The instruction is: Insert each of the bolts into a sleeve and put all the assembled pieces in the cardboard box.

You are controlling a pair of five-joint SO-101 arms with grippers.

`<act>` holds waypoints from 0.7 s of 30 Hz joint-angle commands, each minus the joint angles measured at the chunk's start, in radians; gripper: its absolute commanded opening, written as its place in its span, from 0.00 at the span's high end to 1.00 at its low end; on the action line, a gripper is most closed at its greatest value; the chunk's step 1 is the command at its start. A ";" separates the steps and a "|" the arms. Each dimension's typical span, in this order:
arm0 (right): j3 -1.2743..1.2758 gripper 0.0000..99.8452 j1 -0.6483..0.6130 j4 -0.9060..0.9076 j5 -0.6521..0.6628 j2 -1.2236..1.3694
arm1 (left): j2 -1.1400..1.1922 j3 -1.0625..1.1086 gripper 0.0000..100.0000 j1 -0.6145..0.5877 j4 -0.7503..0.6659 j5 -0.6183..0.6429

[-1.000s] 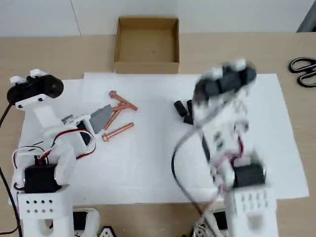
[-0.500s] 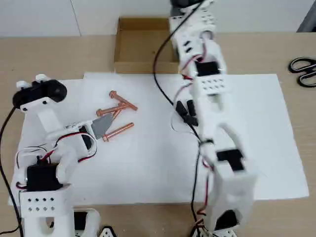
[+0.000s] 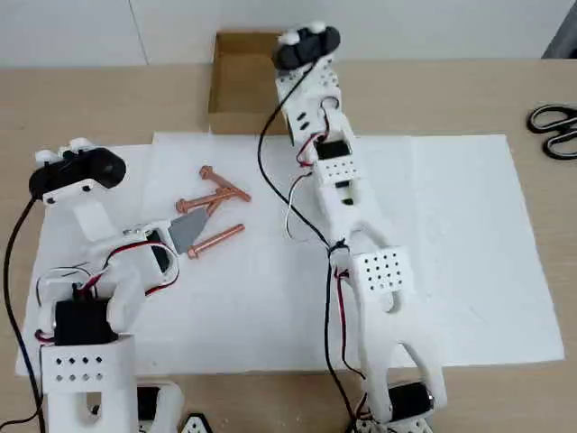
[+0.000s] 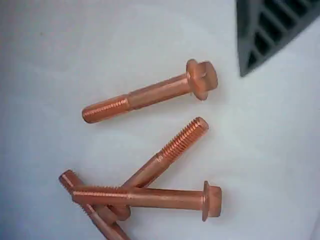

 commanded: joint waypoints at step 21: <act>-0.500 0.79 -0.015 0.294 0.005 0.071 | -0.006 -0.002 0.65 0.002 -0.025 -0.009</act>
